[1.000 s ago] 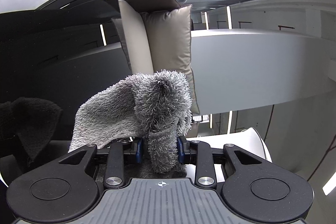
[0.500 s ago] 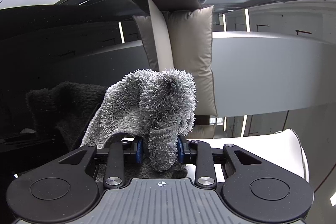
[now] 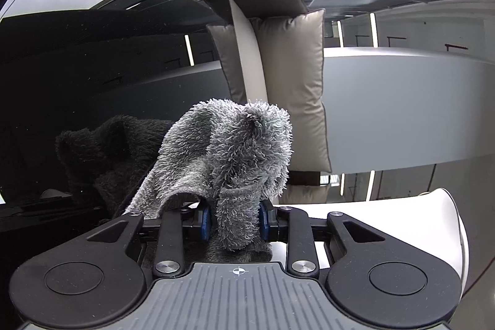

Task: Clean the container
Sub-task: 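Rub the grey towel along the kettle side with the left gripper while the right holds it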

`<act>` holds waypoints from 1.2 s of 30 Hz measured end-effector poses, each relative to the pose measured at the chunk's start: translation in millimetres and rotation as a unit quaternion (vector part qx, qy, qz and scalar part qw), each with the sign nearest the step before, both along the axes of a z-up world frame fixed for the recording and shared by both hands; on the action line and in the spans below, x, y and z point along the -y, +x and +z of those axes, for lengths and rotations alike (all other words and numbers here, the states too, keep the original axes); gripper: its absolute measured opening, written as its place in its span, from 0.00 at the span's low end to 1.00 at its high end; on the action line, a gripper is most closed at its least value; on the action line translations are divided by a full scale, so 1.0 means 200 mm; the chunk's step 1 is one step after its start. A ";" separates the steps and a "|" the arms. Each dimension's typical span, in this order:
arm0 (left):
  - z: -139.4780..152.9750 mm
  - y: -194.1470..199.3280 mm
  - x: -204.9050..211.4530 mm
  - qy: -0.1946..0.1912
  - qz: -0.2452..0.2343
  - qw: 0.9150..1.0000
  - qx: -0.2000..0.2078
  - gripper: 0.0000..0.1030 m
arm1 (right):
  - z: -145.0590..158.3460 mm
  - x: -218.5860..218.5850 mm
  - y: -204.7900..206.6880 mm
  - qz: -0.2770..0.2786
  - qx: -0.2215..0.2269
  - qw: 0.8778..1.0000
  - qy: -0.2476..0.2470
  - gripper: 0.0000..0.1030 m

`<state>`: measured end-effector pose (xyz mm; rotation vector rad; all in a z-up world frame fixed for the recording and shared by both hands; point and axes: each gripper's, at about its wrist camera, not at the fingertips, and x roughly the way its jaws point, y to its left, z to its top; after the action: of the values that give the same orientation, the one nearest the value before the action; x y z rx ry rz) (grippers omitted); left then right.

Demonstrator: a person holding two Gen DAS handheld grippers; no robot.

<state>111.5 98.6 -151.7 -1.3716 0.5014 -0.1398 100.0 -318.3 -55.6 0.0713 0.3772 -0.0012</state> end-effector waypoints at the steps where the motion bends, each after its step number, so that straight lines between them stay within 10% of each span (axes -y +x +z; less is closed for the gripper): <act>1: 0.01 0.00 0.00 0.002 0.000 1.000 0.004 0.25 | 0.00 0.00 0.00 0.002 0.002 1.000 0.002 0.25; 36: 0.17 -0.59 -0.07 0.037 0.093 0.995 0.018 0.24 | 0.01 -0.20 -0.01 0.163 0.042 0.986 0.003 0.26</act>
<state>-6.3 113.5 -117.8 -1.3336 0.3441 0.0056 97.5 -277.8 -53.3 0.0155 0.3018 0.3263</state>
